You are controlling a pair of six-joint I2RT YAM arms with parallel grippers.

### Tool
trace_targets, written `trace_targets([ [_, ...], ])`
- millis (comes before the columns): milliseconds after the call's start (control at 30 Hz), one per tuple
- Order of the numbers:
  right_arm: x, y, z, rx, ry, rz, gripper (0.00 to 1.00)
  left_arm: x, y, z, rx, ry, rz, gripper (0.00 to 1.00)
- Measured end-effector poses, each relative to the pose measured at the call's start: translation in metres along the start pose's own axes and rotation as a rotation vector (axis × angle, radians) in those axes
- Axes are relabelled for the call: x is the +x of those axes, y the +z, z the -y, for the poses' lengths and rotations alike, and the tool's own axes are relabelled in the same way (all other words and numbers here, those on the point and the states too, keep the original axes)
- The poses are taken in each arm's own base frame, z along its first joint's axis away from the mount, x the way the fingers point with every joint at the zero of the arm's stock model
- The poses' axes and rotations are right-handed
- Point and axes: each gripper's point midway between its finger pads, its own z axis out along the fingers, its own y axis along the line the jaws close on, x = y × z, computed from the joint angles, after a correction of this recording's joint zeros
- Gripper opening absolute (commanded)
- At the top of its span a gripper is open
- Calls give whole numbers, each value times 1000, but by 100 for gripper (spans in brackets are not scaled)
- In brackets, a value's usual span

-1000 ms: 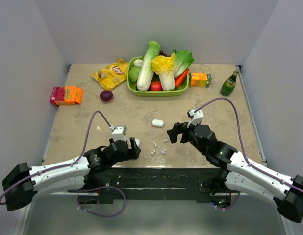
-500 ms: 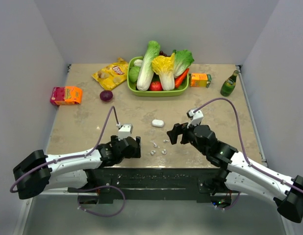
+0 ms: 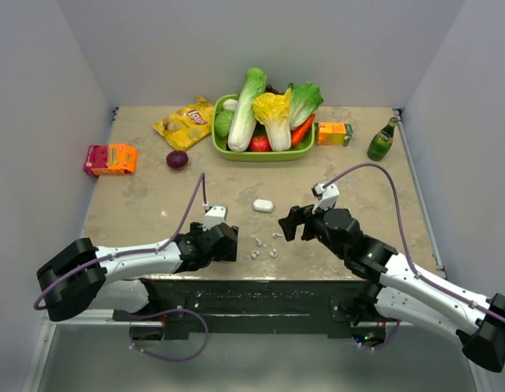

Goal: Insert the wireless bluetooth earbuds into the charging case
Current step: Pick up the charging case at the center of the board.

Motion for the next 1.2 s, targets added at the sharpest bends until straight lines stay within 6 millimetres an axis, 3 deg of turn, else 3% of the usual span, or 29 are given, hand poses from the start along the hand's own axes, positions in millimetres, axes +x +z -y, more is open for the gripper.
trace_targets([
  [700,-3,3,-2,4,-3,-9,95,-11,17,9,-46,15,-35,70],
  [1000,-3,3,-2,5,-3,-9,95,-20,26,6,-56,-2,-20,70],
  [1200,-3,3,-2,6,-3,-10,96,-22,28,7,-54,6,-19,75],
])
